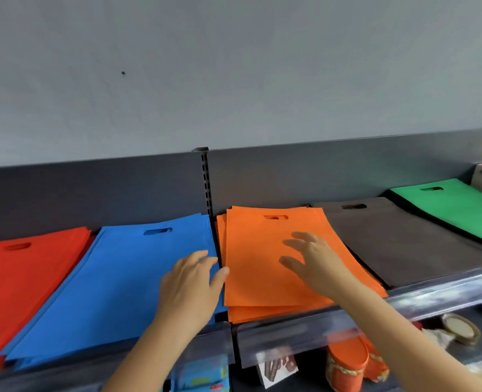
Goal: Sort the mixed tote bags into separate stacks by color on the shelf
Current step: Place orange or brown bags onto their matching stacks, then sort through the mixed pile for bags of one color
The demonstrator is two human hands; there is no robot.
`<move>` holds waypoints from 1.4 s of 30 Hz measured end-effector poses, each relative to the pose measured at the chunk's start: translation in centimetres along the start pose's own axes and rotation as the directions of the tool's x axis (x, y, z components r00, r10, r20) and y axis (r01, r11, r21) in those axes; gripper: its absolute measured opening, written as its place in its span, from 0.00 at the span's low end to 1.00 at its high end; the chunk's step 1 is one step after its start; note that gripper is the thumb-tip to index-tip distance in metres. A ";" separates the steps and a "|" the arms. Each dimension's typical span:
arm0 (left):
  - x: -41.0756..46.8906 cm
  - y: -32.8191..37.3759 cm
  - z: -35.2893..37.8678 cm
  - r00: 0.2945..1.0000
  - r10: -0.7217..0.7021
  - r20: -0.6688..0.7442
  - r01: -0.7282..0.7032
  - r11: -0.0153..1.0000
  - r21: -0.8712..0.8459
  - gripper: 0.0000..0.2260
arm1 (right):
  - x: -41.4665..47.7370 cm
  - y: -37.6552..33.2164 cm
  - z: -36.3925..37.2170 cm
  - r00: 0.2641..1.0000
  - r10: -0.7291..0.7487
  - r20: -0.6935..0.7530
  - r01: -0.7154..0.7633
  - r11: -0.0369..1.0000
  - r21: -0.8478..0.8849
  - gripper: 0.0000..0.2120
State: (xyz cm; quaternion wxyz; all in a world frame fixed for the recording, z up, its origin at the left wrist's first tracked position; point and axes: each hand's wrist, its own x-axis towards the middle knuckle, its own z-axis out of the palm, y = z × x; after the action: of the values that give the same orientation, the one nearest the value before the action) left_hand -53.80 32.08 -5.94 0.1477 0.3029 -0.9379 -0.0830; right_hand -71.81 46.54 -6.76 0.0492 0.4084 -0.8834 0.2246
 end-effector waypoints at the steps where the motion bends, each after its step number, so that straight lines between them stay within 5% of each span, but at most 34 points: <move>1: -0.3 -0.5 -0.3 0.999 -0.047 -0.010 0.047 0.998 0.040 0.22 | 0.0 -0.6 0.6 0.996 -0.069 0.062 0.066 0.997 0.049 0.22; 7: -2.0 -4.5 0.2 0.956 -0.279 0.088 0.264 0.953 0.150 0.21 | -0.3 -0.4 2.0 0.936 -0.228 0.269 0.204 0.972 0.113 0.21; 12: -1.6 -5.0 0.6 0.967 -0.250 0.047 0.243 0.962 0.122 0.21 | 0.2 -0.1 1.8 0.931 -0.216 0.295 0.183 0.974 0.136 0.19; 14: -2.0 -5.4 0.5 0.976 -0.216 0.014 0.216 0.976 -0.011 0.20 | 0.2 -0.4 1.6 0.938 -0.180 0.296 0.144 0.980 0.140 0.18; 18: -5.0 -6.9 -0.9 0.968 -0.169 -0.183 0.145 0.980 -0.137 0.18 | -0.4 -3.9 1.2 0.962 -0.226 0.154 0.193 0.960 0.200 0.17; 26: -14.4 -17.8 -6.3 0.911 -0.247 -0.331 0.257 0.966 -0.017 0.32 | -2.7 -20.8 5.1 0.853 -0.516 0.086 0.445 0.802 0.397 0.16; 30: -19.4 -25.7 -9.5 0.883 -0.330 -0.333 0.350 0.937 -0.001 0.19 | -4.2 -30.2 8.8 0.772 -0.624 0.118 0.540 0.743 0.396 0.17; 42: -27.7 -48.7 -17.1 0.837 -0.394 -0.380 0.436 0.900 0.026 0.17 | -6.4 -56.2 18.9 0.697 -0.699 0.157 0.596 0.687 0.415 0.17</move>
State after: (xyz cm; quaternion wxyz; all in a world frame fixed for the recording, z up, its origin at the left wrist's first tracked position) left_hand -0.32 8.21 -8.03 0.2808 0.5169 -0.8087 -0.0028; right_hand -23.98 10.98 -5.34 -0.0792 0.7285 -0.6237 0.2721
